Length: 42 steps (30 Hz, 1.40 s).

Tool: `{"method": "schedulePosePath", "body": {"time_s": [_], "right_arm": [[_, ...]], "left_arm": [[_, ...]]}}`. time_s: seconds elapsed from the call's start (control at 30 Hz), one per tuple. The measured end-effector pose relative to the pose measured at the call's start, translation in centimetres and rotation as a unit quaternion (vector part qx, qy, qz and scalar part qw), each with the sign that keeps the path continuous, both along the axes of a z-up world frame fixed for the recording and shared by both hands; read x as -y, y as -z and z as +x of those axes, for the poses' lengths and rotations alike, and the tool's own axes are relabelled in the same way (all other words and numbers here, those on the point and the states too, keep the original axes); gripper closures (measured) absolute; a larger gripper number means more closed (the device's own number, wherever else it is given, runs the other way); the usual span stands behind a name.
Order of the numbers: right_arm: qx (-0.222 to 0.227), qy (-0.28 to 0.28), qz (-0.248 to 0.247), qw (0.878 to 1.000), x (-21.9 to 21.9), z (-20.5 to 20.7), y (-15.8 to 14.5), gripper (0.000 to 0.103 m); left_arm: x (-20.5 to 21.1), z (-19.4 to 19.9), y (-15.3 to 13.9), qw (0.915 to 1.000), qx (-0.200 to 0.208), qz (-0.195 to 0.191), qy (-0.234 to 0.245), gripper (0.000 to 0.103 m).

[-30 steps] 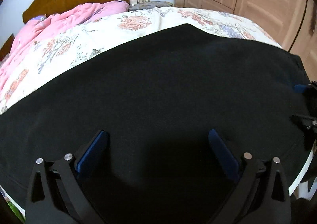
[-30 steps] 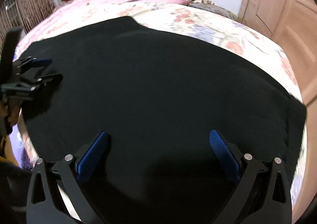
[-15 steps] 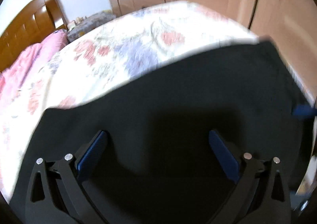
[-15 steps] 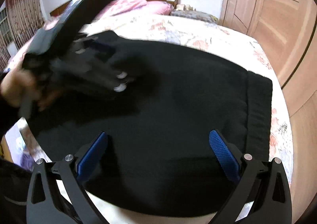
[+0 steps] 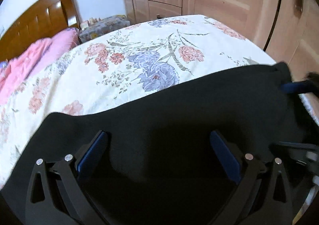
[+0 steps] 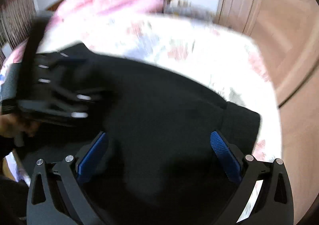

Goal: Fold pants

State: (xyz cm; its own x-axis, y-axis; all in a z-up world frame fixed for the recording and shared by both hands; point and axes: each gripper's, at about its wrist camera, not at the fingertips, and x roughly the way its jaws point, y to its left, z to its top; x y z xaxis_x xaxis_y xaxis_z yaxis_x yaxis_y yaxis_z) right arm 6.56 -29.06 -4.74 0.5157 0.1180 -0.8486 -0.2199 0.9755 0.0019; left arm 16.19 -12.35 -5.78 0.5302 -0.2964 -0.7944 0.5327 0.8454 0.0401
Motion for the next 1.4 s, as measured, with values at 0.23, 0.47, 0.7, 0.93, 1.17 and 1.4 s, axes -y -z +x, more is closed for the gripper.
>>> {"method": "schedulePosePath", "body": {"time_s": [0.23, 0.47, 0.7, 0.93, 1.17, 1.4], "right_arm": [[0.036, 0.030, 0.070, 0.996, 2.1, -1.3, -0.3, 0.005], [0.075, 0.061, 0.029, 0.995, -2.0, -4.9, -4.1, 0.005], [0.059, -0.061, 0.019, 0.996, -11.4, -7.7, -1.2, 0.005], [0.047, -0.062, 0.022, 0.997, -10.6, -9.9, 0.4, 0.004], [0.068, -0.064, -0.017, 0.995, -14.6, -6.7, -4.1, 0.005], [0.054, -0.075, -0.003, 0.996, -21.2, 2.5, -4.0, 0.005]], "left_arm": [[-0.3, 0.5, 0.2, 0.9998, -0.012, -0.017, -0.006, 0.001], [-5.7, -1.9, -4.1, 0.9957, 0.076, -0.007, -0.052, 0.002], [-17.5, -2.7, -2.0, 0.9843, 0.019, 0.020, -0.174, 0.002], [-22.0, -2.3, -0.4, 0.9769, -0.022, -0.023, -0.211, 0.002], [-21.6, -2.2, -1.9, 0.9801, 0.004, -0.012, -0.198, 0.002], [-26.9, -1.5, -3.5, 0.9662, 0.014, 0.001, -0.257, 0.002]]}}
